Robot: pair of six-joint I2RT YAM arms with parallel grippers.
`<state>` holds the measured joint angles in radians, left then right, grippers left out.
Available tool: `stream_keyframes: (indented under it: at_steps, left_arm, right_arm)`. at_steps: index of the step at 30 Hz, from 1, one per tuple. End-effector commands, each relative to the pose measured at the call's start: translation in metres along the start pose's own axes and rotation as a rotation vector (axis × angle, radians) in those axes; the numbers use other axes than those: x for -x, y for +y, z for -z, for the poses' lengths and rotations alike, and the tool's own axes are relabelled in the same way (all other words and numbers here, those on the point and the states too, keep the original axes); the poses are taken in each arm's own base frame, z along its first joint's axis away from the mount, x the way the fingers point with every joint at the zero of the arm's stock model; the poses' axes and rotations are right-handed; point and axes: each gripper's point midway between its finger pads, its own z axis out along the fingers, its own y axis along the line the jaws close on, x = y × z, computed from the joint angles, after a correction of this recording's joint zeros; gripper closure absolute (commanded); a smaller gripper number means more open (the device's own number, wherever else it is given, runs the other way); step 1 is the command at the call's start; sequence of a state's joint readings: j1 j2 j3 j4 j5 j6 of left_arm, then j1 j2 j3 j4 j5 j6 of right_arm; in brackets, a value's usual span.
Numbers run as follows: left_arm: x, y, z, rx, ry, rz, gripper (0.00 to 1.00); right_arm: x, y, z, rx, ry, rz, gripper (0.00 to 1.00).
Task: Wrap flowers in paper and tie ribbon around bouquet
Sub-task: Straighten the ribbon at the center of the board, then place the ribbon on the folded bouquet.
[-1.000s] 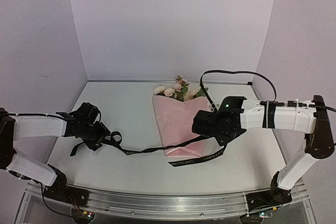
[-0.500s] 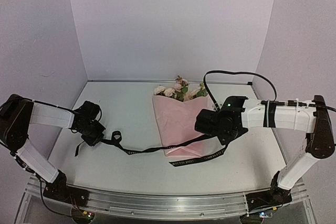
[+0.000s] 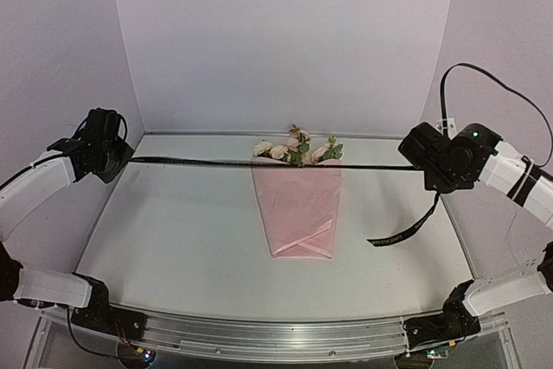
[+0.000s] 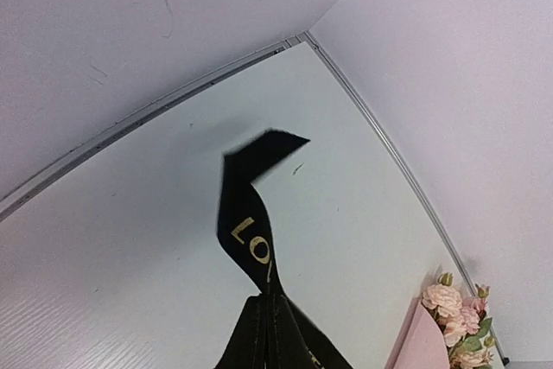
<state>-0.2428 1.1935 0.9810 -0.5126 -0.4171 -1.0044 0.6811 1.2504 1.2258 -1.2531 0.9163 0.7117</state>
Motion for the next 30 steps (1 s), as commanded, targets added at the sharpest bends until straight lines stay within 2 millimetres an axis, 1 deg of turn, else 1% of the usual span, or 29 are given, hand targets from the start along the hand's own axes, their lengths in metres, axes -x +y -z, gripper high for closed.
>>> stream_keyframes:
  at_steps: [1, 4, 6, 7, 9, 11, 13, 15, 17, 19, 22, 23, 24, 25, 27, 28, 30]
  left_arm:
    - [0.01, 0.04, 0.016, 0.132, -0.053, -0.065, 1.0]
    - [-0.002, 0.06, 0.019, 0.162, -0.028, -0.048, 1.0]
    - [-0.013, 0.073, 0.018, 0.178, -0.002, -0.032, 1.0]
    - [-0.018, 0.078, 0.019, 0.177, 0.009, -0.021, 1.0]
    - [-0.031, 0.086, 0.017, 0.172, 0.042, -0.004, 1.0]
    - [-0.043, 0.094, 0.013, 0.182, 0.076, 0.006, 1.0]
    - [-0.054, 0.103, 0.01, 0.202, 0.104, 0.015, 1.0]
    - [-0.062, 0.112, 0.006, 0.219, 0.119, 0.029, 1.0]
    - [-0.074, 0.121, 0.002, 0.23, 0.144, 0.043, 1.0]
    - [-0.086, 0.128, -0.003, 0.24, 0.171, 0.063, 1.0]
    - [-0.098, 0.138, -0.007, 0.261, 0.197, 0.082, 1.0]
    - [-0.099, 0.138, -0.008, 0.259, 0.201, 0.087, 1.0]
    - [-0.101, 0.139, -0.009, 0.258, 0.202, 0.088, 1.0]
    - [-0.101, 0.139, -0.01, 0.256, 0.202, 0.088, 1.0]
    - [-0.101, 0.138, -0.01, 0.252, 0.199, 0.086, 1.0]
    - [-0.1, 0.138, -0.01, 0.25, 0.197, 0.082, 1.0]
    - [-0.098, 0.136, -0.01, 0.246, 0.191, 0.071, 1.0]
  right_arm:
    - [0.03, -0.047, 0.013, -0.12, -0.111, -0.011, 1.0]
    - [0.031, -0.062, 0.015, -0.17, -0.139, 0.031, 1.0]
    - [0.029, -0.072, 0.016, -0.212, -0.146, 0.064, 0.99]
    - [0.026, -0.075, 0.017, -0.222, -0.142, 0.065, 0.97]
    - [0.018, -0.076, 0.015, -0.214, -0.118, 0.058, 0.91]
    - [0.002, -0.071, 0.01, -0.183, -0.071, 0.036, 0.83]
    - [-0.02, -0.063, 0.004, -0.139, -0.001, 0.001, 0.73]
    - [-0.045, -0.054, -0.002, -0.1, 0.077, -0.033, 0.54]
    - [-0.062, -0.046, -0.005, -0.073, 0.132, -0.081, 0.41]
    - [-0.08, -0.032, -0.009, -0.017, 0.195, -0.127, 0.31]
    - [-0.107, 0.013, -0.012, 0.167, 0.307, -0.214, 0.22]
    - [-0.114, 0.028, -0.014, 0.22, 0.328, -0.253, 0.18]
    - [-0.117, 0.039, -0.015, 0.258, 0.342, -0.291, 0.16]
    - [-0.119, 0.048, -0.015, 0.286, 0.351, -0.326, 0.14]
    - [-0.116, 0.06, -0.018, 0.307, 0.351, -0.381, 0.1]
    - [-0.112, 0.068, -0.021, 0.32, 0.352, -0.406, 0.08]
    - [-0.102, 0.092, -0.026, 0.381, 0.38, -0.465, 0.08]
